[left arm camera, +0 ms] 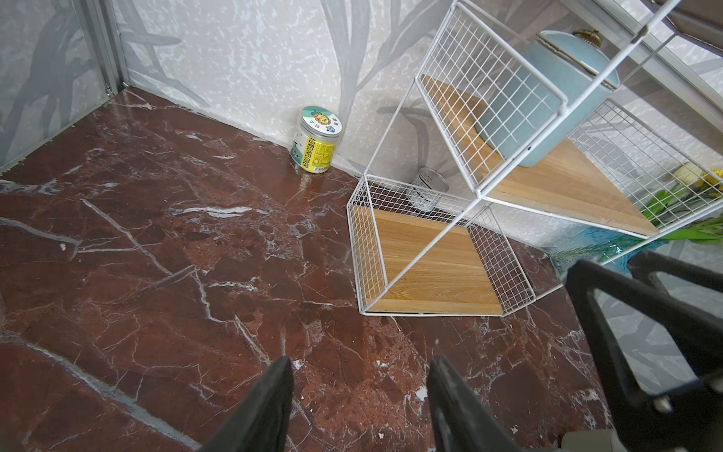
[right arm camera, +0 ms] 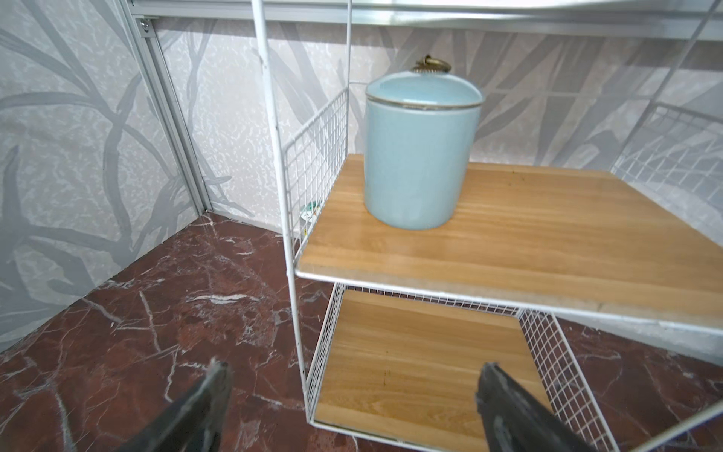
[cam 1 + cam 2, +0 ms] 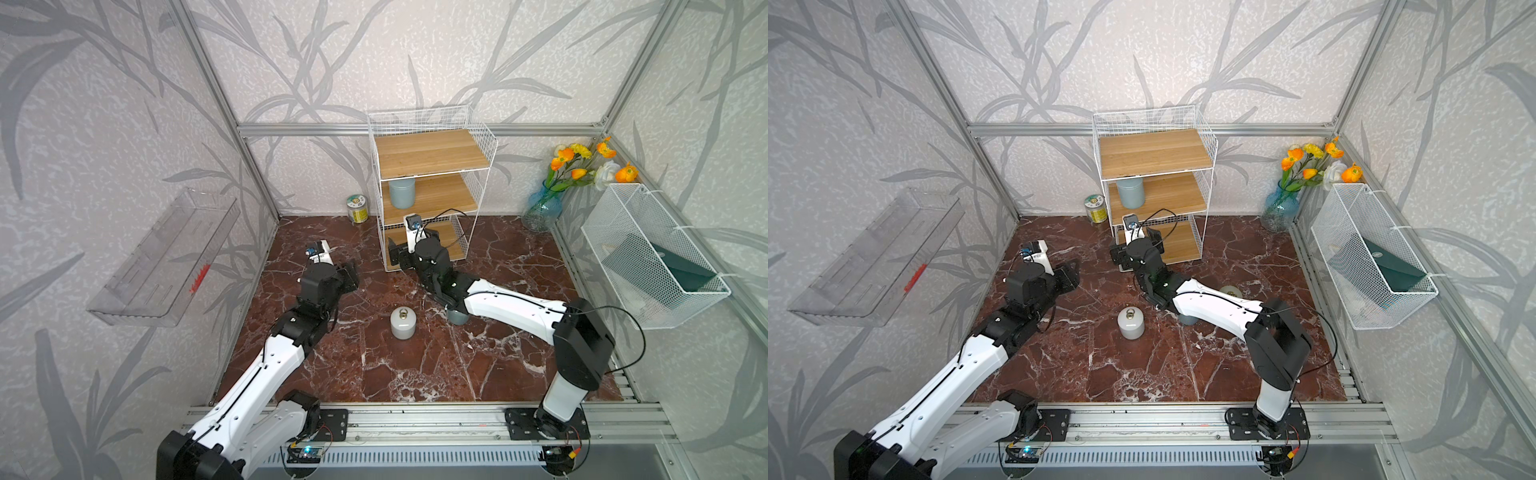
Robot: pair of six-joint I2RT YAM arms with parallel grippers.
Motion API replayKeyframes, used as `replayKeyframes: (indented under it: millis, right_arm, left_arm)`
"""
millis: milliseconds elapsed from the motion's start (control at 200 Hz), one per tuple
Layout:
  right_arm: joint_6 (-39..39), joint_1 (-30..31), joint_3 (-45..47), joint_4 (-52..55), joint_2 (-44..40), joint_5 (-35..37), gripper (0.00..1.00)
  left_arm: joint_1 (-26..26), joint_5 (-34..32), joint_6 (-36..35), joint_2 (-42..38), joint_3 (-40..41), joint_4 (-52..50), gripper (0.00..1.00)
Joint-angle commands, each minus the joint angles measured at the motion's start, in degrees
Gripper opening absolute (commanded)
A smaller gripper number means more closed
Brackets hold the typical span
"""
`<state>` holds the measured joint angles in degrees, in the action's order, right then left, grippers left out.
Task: Remove the tea canisters from the shelf
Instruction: Place the tea canister at the center of the board, then pick up the tea canister from the shelf.
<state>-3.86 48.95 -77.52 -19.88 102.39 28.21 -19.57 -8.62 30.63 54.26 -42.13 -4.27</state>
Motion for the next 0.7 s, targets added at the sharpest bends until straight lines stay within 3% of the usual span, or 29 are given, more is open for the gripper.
replayKeyframes:
  millis: [0,695]
  right_arm:
    - [4.3,-1.1,-4.7,-2.0,3.0,-0.2,0.97]
    - [5.4,-6.3,-12.5,-8.4,9.6,-2.9,0.97]
  left_arm:
    - [0.7,0.6,-0.2,-0.5,-0.2,0.7,0.57]
    - [2.7,2.3,-0.2,0.3,-0.4,0.3,0.57]
